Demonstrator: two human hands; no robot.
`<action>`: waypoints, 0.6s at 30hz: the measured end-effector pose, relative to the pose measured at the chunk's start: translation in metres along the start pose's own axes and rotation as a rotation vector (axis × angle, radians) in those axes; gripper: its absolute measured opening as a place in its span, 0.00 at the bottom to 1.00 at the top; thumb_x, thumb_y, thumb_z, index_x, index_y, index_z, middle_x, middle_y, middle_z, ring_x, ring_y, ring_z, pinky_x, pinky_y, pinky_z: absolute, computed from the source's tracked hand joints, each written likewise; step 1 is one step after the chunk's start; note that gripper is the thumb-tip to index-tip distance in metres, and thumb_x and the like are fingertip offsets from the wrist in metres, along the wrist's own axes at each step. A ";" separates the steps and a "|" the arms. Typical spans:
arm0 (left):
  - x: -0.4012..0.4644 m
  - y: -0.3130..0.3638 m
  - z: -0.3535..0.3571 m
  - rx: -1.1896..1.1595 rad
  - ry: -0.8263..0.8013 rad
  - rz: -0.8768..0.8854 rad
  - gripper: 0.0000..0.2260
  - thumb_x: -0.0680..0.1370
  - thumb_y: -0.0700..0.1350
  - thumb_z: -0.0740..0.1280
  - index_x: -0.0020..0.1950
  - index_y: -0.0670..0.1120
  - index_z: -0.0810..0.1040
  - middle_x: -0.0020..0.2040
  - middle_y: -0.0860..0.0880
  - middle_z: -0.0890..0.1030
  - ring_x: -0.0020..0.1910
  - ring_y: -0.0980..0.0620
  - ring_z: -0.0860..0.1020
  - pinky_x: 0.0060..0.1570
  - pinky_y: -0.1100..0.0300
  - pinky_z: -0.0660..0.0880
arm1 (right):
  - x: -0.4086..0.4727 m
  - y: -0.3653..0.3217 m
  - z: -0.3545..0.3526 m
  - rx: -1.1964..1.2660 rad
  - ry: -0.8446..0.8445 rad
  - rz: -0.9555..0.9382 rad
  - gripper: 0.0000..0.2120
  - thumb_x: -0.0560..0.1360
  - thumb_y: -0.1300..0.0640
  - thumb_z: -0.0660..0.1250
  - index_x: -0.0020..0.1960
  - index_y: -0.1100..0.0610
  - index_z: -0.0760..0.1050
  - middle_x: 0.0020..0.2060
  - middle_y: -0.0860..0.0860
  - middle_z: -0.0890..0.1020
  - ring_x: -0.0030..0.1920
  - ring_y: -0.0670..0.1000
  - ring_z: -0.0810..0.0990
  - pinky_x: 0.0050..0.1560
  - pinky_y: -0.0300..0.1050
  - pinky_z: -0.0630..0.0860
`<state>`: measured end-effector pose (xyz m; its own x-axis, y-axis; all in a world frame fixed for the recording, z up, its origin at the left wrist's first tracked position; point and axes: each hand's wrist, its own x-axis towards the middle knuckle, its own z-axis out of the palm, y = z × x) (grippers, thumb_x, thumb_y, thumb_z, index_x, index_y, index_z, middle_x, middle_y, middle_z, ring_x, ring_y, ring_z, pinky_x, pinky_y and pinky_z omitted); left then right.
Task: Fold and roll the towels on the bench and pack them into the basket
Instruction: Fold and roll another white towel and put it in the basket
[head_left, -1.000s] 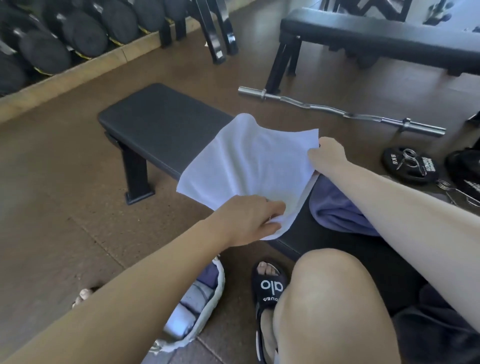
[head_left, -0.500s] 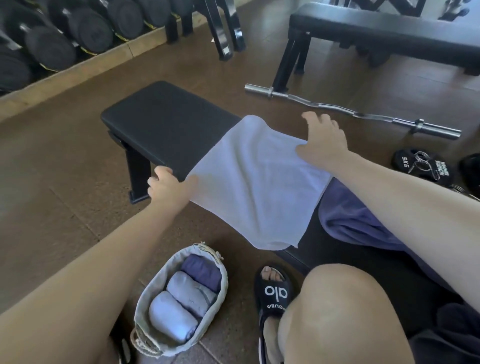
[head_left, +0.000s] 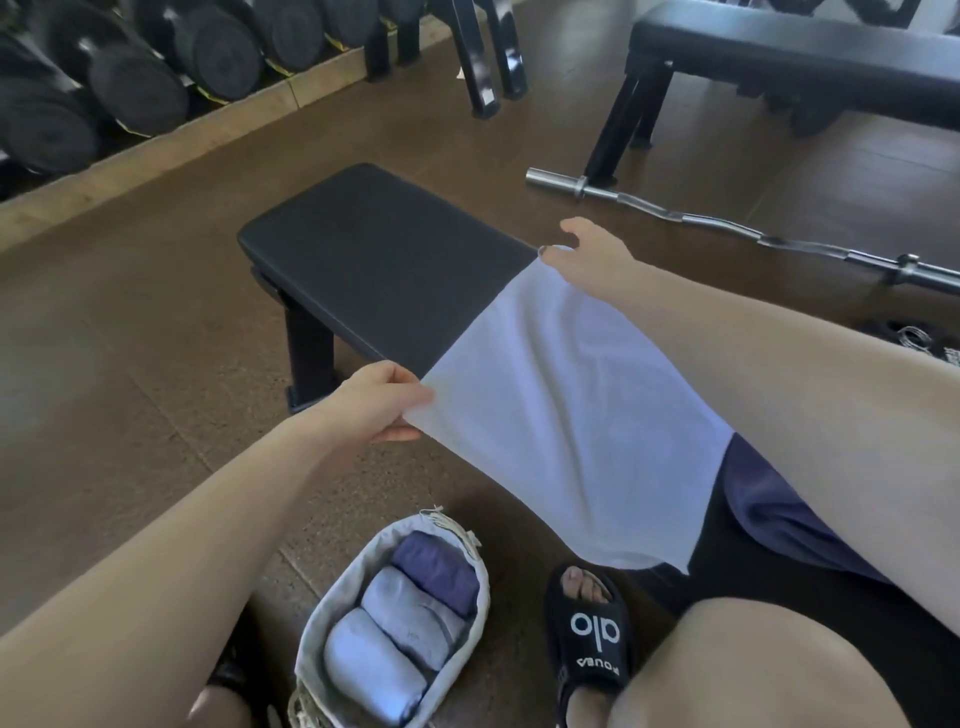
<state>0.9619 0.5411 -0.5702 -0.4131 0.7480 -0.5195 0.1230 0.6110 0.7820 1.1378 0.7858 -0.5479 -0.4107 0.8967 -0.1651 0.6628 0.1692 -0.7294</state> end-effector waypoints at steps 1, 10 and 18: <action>0.000 0.001 -0.003 0.002 -0.019 0.015 0.06 0.79 0.44 0.69 0.54 0.44 0.77 0.54 0.47 0.83 0.53 0.50 0.84 0.55 0.51 0.82 | 0.004 0.002 0.000 -0.007 0.035 -0.002 0.28 0.79 0.50 0.66 0.77 0.51 0.63 0.69 0.51 0.72 0.53 0.48 0.73 0.49 0.40 0.68; 0.017 0.014 -0.019 -0.062 0.360 0.062 0.05 0.83 0.41 0.63 0.56 0.44 0.77 0.53 0.47 0.81 0.48 0.51 0.83 0.42 0.58 0.83 | 0.016 0.010 -0.002 0.083 0.287 0.023 0.15 0.73 0.65 0.60 0.57 0.59 0.77 0.50 0.48 0.76 0.47 0.49 0.74 0.38 0.37 0.72; 0.017 -0.001 -0.004 -0.121 0.279 -0.033 0.18 0.78 0.47 0.71 0.61 0.44 0.68 0.55 0.46 0.82 0.49 0.49 0.84 0.46 0.50 0.85 | -0.001 0.028 0.004 -0.087 0.138 0.009 0.15 0.79 0.49 0.60 0.61 0.57 0.69 0.47 0.51 0.76 0.46 0.55 0.77 0.44 0.49 0.74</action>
<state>0.9513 0.5518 -0.5785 -0.6493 0.6178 -0.4435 0.0040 0.5859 0.8104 1.1541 0.7883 -0.5702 -0.3188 0.9449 -0.0739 0.7201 0.1908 -0.6672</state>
